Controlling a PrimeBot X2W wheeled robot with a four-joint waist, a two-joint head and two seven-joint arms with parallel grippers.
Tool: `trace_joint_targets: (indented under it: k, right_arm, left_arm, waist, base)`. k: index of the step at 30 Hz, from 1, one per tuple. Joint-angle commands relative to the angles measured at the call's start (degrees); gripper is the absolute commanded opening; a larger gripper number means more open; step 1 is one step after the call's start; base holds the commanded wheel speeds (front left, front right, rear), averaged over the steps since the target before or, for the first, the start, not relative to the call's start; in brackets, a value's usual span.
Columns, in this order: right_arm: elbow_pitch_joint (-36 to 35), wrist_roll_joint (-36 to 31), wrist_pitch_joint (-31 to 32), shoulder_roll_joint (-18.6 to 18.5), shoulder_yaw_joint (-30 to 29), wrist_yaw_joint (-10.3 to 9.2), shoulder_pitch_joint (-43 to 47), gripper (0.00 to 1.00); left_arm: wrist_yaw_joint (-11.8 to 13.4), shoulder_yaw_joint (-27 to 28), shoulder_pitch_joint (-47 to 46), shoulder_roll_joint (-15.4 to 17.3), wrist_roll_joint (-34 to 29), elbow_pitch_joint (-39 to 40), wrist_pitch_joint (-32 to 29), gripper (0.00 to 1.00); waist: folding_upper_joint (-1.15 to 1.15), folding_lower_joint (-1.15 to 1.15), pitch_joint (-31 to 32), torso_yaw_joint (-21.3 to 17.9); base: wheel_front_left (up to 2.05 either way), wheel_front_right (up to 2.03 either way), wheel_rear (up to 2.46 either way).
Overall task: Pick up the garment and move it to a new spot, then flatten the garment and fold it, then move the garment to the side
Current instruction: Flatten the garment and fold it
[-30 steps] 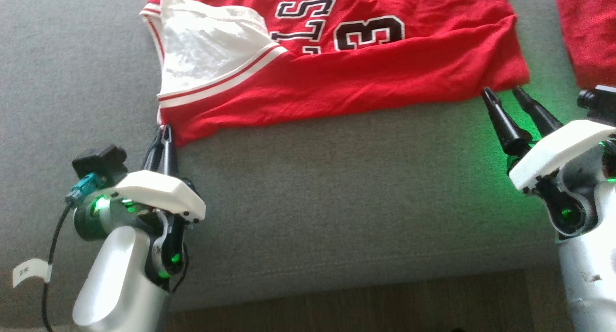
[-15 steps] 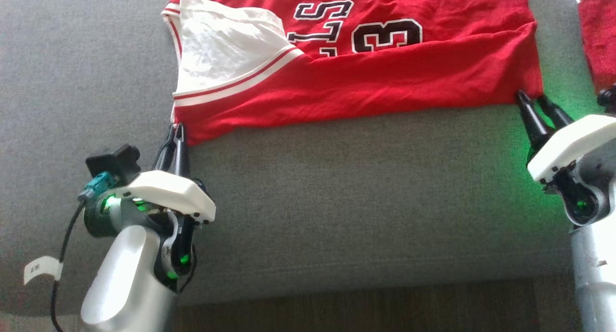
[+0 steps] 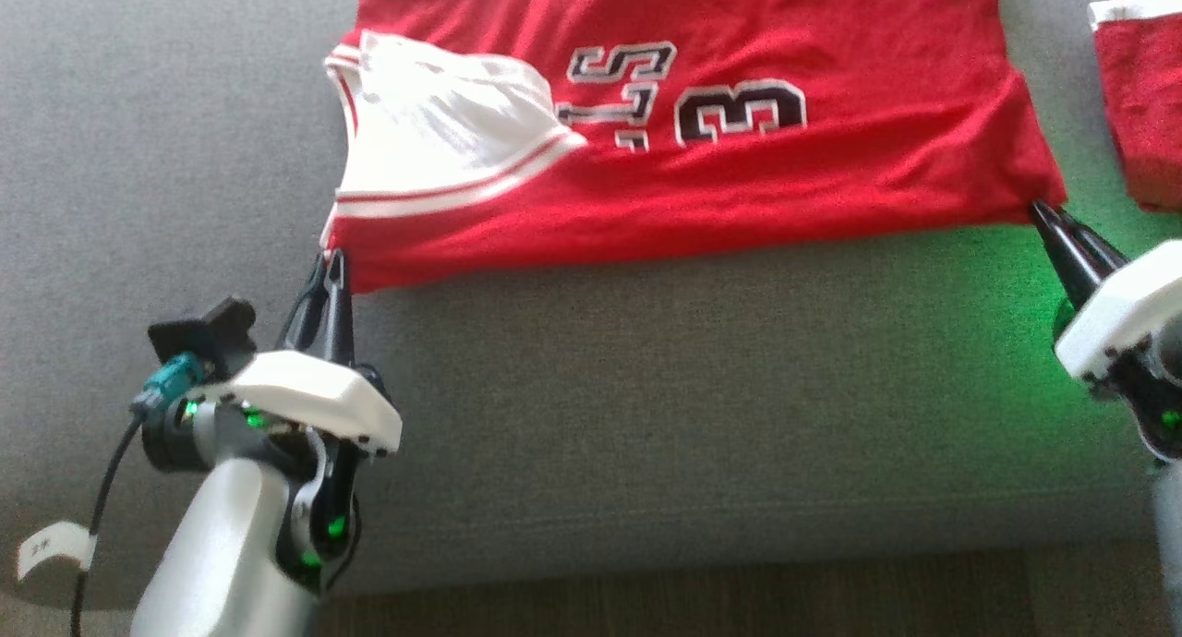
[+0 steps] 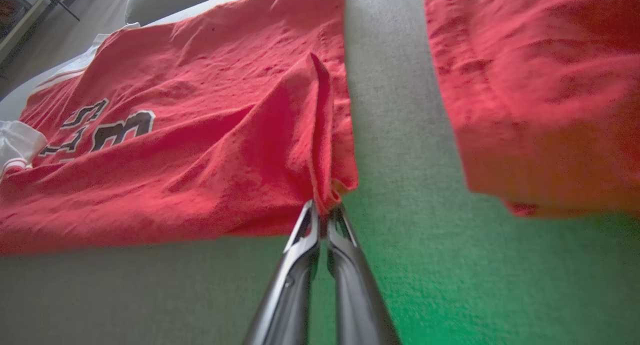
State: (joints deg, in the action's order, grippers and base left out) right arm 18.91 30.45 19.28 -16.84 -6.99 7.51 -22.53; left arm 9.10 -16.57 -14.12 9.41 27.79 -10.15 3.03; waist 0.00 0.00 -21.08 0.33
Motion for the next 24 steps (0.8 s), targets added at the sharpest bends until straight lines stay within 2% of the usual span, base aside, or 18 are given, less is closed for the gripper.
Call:
trace_joint_targets:
  k: [1,11,18,23,24]
  right_arm:
    - [-2.7,0.7,0.7,-1.9,0.1,-0.02,1.6,0.0]
    - [-11.2,3.5,5.6,-3.8,-1.2,-0.02,12.6,0.0]
    - [-16.2,3.9,7.6,-2.6,-2.9,-0.02,19.2,0.0]
    - [-17.3,3.4,7.3,-1.4,-3.1,-0.02,20.6,0.0]
    - [-17.2,3.0,6.9,-1.3,-3.3,-0.02,20.6,0.31]
  left_arm:
    - [0.6,1.7,0.6,2.1,-0.7,2.7,-0.2,0.0]
    - [2.2,0.9,10.4,3.2,0.9,10.0,-4.1,0.0]
    - [4.1,0.5,19.1,3.3,3.1,14.2,-6.9,0.0]
    - [4.7,0.4,21.3,3.7,3.2,15.6,-7.3,0.0]
    - [4.9,0.3,21.4,3.7,3.2,15.8,-7.5,0.0]
  waist:
    - [0.0,0.0,0.9,0.2]
    - [0.0,0.0,4.6,0.2]
    - [0.0,0.0,6.3,-1.1]
    - [0.0,0.0,6.9,-1.6]
    - [0.0,0.0,7.0,-1.7]
  base:
    - [0.0,0.0,0.0]
    - [0.0,0.0,0.0]
    - [0.0,0.0,0.0]
    - [0.0,0.0,0.0]
    - [0.0,0.0,0.0]
